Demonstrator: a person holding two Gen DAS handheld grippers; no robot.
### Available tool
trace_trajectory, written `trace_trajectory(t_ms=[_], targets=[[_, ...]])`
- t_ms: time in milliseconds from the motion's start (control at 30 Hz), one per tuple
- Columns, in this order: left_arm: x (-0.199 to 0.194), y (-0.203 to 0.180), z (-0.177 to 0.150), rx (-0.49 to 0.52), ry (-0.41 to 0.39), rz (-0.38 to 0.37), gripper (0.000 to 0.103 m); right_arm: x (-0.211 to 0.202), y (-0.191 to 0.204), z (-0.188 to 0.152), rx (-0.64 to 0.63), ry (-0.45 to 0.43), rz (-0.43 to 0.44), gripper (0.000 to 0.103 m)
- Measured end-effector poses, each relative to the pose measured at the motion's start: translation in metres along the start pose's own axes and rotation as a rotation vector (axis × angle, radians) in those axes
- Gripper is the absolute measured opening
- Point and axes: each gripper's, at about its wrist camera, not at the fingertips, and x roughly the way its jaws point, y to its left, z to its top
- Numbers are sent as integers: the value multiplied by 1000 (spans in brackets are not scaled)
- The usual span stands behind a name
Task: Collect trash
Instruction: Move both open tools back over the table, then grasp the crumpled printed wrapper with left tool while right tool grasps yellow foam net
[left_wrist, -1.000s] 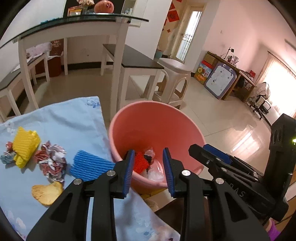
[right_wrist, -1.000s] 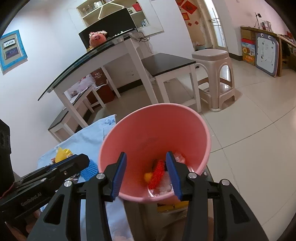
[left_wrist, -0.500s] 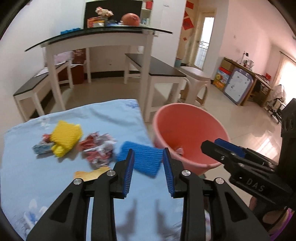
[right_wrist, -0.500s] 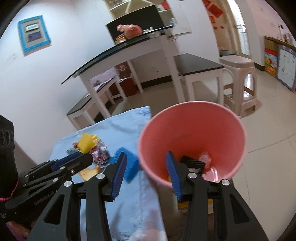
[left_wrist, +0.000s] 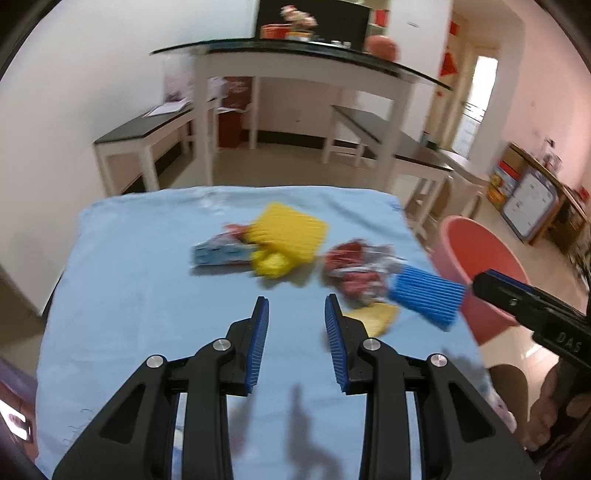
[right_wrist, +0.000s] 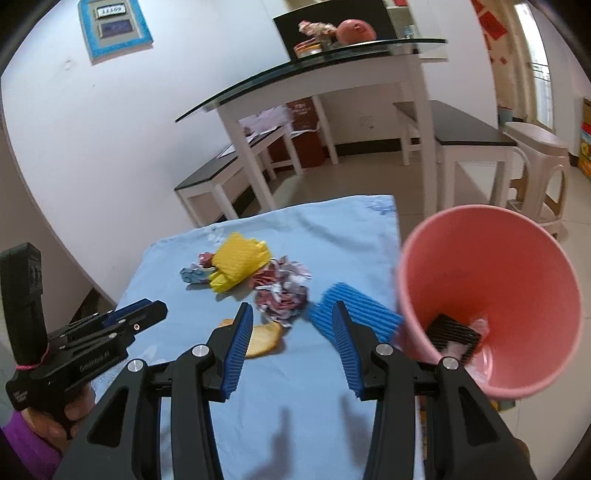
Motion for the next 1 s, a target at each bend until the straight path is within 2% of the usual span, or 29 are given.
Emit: trace_trajectory(t_ms=[133, 367, 533, 767, 900, 1000], targets=[[6, 34, 5, -42, -6, 25, 32, 19, 13, 8, -12, 20, 23, 50], [31, 68, 22, -40, 8, 0, 32, 55, 34, 26, -55, 61, 46, 52], [52, 74, 34, 1, 26, -37, 32, 77, 42, 36, -78, 91, 53, 53], [84, 78, 46, 97, 79, -20, 32, 104, 46, 43, -93, 141, 56, 54], [97, 82, 45, 107, 121, -74, 32, 116, 44, 45, -85, 175, 65, 59], [100, 82, 42, 111, 108, -79, 32, 124, 44, 49, -80, 188, 67, 59]])
